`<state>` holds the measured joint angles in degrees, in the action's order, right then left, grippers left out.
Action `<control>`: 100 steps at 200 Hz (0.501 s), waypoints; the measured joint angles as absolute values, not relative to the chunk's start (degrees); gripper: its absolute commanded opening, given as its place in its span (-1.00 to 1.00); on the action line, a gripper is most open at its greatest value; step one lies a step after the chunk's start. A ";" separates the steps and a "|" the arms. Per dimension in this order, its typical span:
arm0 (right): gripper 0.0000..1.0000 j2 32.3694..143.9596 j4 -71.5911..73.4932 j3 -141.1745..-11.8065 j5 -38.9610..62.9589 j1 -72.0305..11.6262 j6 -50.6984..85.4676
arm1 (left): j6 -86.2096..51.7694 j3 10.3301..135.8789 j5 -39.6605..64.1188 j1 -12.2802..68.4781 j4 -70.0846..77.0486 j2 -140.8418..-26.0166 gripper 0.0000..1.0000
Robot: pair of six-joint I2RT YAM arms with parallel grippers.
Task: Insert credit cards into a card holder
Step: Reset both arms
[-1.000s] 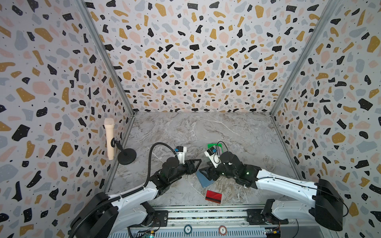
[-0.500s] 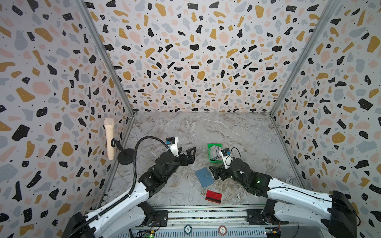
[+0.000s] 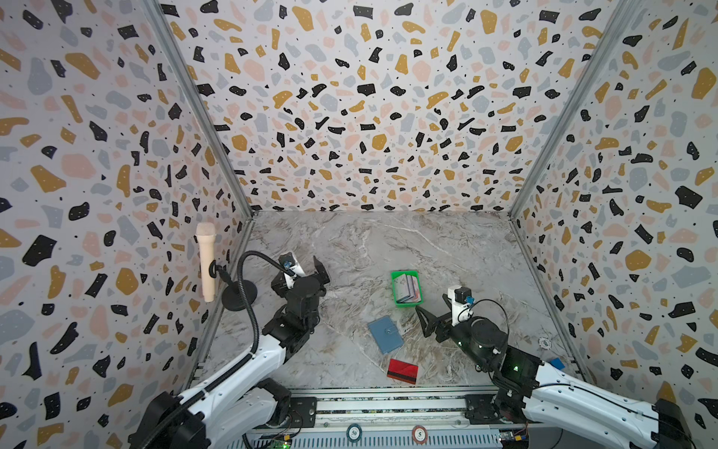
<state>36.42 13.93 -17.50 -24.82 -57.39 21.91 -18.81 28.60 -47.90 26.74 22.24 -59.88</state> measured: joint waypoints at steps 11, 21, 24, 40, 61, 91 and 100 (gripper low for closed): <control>0.98 36.42 14.17 -16.93 -25.87 -57.39 21.89 | -15.97 28.60 -50.26 24.34 24.88 -63.86 0.99; 0.98 37.10 14.13 -16.82 -26.63 -57.32 21.87 | -13.76 28.49 -51.64 22.31 27.51 -67.22 0.99; 0.98 37.30 14.13 -16.82 -26.76 -57.28 21.87 | -13.08 28.34 -51.88 21.65 28.49 -68.31 0.99; 0.98 38.39 14.11 -16.82 -27.46 -57.06 21.80 | -10.44 26.35 -53.08 18.09 34.06 -73.30 1.00; 0.99 39.77 14.11 -16.82 -27.94 -56.60 21.71 | -8.49 25.02 -52.36 14.02 35.55 -77.95 1.00; 0.98 40.93 14.31 -16.82 -27.75 -54.87 21.50 | -7.62 26.89 -49.23 11.60 35.44 -79.83 1.00; 0.99 41.15 14.44 -16.82 -27.70 -54.08 21.52 | -7.68 25.36 -48.80 11.60 38.28 -79.05 1.00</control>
